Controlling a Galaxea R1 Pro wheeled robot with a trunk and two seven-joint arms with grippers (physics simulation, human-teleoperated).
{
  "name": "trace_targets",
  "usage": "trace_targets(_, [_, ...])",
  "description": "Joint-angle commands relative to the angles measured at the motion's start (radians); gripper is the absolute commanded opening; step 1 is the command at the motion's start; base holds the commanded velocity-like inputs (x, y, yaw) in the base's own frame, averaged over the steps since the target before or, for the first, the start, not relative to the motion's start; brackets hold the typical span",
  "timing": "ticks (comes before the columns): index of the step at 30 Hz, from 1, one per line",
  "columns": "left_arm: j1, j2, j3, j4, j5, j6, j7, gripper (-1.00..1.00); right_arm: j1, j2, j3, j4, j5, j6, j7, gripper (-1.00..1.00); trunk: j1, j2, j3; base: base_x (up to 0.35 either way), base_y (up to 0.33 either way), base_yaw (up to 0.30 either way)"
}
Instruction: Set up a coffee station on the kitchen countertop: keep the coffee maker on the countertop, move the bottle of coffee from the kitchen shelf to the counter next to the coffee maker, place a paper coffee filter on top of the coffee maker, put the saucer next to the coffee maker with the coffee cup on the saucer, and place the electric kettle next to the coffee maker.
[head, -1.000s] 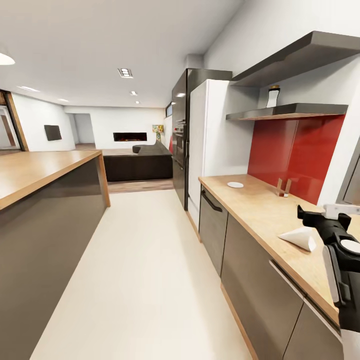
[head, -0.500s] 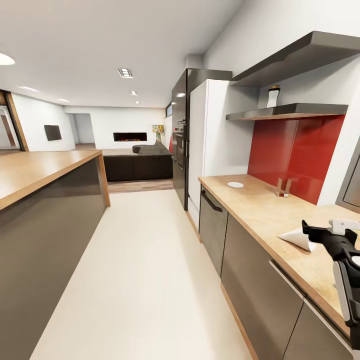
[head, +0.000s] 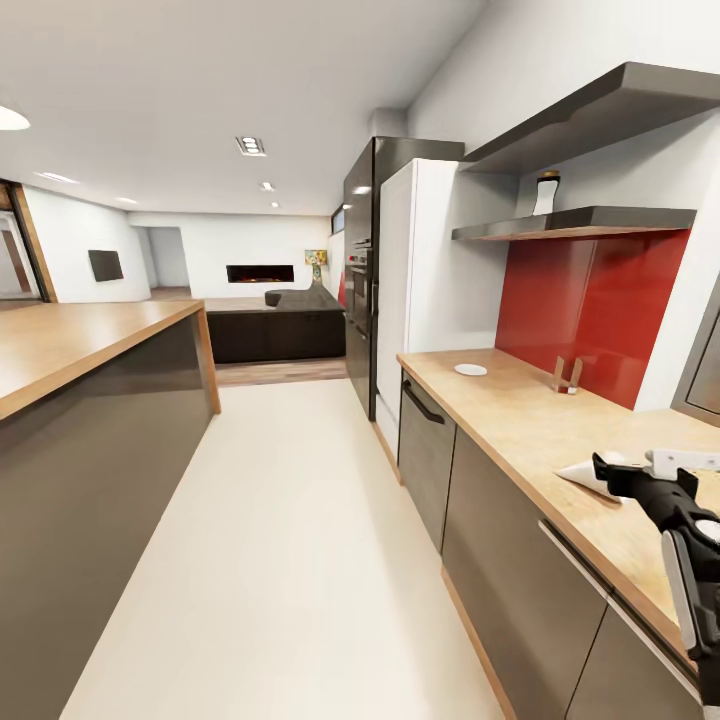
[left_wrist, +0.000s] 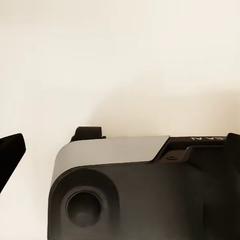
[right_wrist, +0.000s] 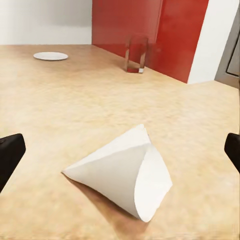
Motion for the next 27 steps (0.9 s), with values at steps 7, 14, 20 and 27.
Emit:
trace_targets(7, [0.0, 0.0, 0.001, -0.001, 0.0, -0.001, 0.0, 1.0, 0.0, 0.001, 0.006, 0.113, 0.009, 0.001, 0.008, 1.0, 0.0, -0.001, -0.001, 0.0, 0.0, 0.0])
trace_targets(14, [0.0, -0.001, 0.0, -0.001, 0.001, -0.001, 0.0, 1.0, 0.0, 0.002, 0.009, 0.125, 0.009, 0.002, 0.009, 1.0, 0.0, -0.001, -0.001, 0.0, 0.0, 0.0])
trace_targets(20, [0.0, -0.001, 0.0, -0.001, 0.001, -0.001, 0.0, 1.0, 0.0, 0.003, 0.01, 0.126, 0.009, 0.002, 0.009, 1.0, 0.0, -0.001, -0.001, 0.049, 0.0, 0.0])
trace_targets(27, [0.0, -0.001, 0.0, -0.001, 0.001, -0.001, 0.0, 1.0, 0.0, 0.004, 0.01, 0.127, 0.009, 0.002, 0.01, 1.0, 0.0, -0.001, -0.001, 0.026, 0.0, 0.0])
